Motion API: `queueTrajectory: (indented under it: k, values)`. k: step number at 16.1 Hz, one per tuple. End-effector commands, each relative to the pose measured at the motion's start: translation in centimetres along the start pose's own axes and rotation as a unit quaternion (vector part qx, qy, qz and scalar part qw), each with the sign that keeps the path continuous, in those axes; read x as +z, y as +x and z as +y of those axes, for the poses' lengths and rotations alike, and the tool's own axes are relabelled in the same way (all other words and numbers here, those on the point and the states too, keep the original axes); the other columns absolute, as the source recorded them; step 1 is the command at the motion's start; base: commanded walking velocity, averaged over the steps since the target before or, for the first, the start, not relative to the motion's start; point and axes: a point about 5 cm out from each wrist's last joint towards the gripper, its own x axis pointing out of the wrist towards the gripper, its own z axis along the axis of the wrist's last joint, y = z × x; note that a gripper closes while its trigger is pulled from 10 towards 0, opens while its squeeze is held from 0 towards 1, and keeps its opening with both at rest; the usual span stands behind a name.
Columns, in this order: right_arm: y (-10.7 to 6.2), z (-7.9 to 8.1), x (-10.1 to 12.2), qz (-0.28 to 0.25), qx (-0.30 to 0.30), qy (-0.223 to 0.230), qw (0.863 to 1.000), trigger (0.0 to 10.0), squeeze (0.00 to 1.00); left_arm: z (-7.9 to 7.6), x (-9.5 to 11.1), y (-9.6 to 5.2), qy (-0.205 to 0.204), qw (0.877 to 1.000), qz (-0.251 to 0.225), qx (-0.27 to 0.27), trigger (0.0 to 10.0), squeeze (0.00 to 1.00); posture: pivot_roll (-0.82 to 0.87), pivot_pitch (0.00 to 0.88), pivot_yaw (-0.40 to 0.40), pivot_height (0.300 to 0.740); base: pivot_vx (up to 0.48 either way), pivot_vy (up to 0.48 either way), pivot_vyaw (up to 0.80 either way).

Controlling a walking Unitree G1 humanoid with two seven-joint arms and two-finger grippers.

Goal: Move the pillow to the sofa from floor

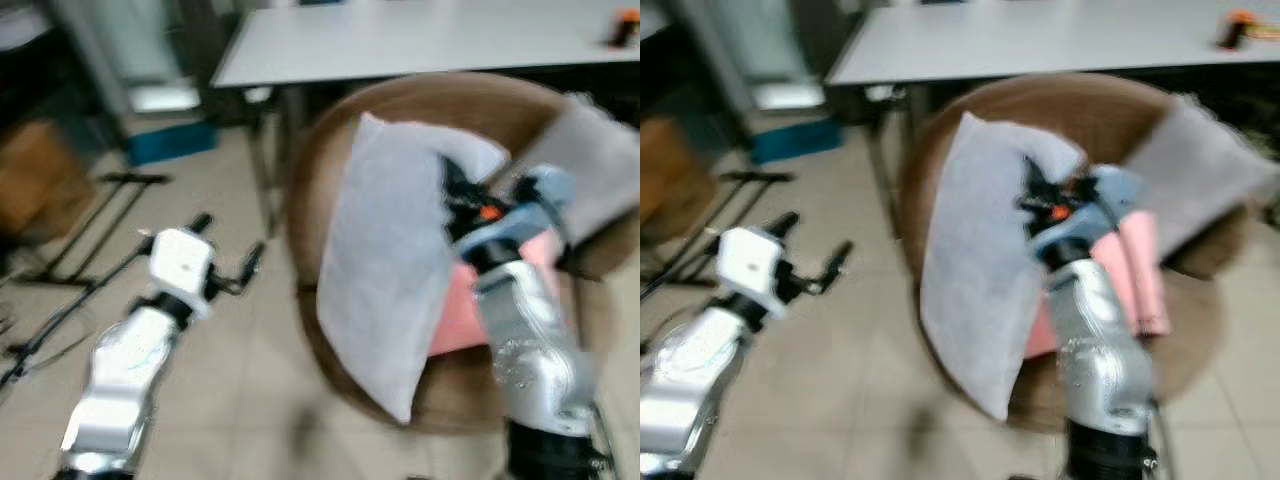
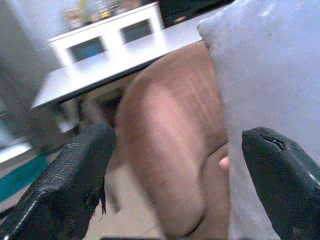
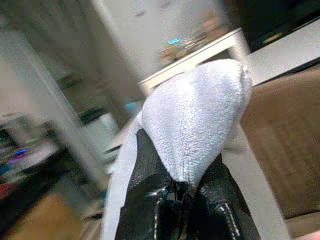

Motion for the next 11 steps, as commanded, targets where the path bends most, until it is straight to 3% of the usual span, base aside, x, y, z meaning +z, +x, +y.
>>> queueTrajectory:
  k: [1,6,11]
  values:
    - [0.6,2.1,1.9,-0.041,0.040,0.018,0.998,10.0,0.00,0.9,0.1,-0.5,0.014,1.000,0.003,0.008,10.0,0.18,-0.05,0.000,0.078,0.740,0.364,0.000,0.00]
    - [1.9,3.2,5.7,-0.101,0.068,0.058,0.991,10.0,0.00,1.0,0.3,-0.6,0.019,1.000,0.002,0.001,10.0,0.18,-0.05,0.007,0.073,0.740,0.359,0.000,0.00]
    - [3.8,3.1,6.6,-0.111,0.066,0.046,0.991,10.0,0.00,1.0,0.4,-0.7,0.023,1.000,0.003,-0.004,10.0,0.18,-0.04,0.012,0.068,0.740,0.347,0.000,0.00]
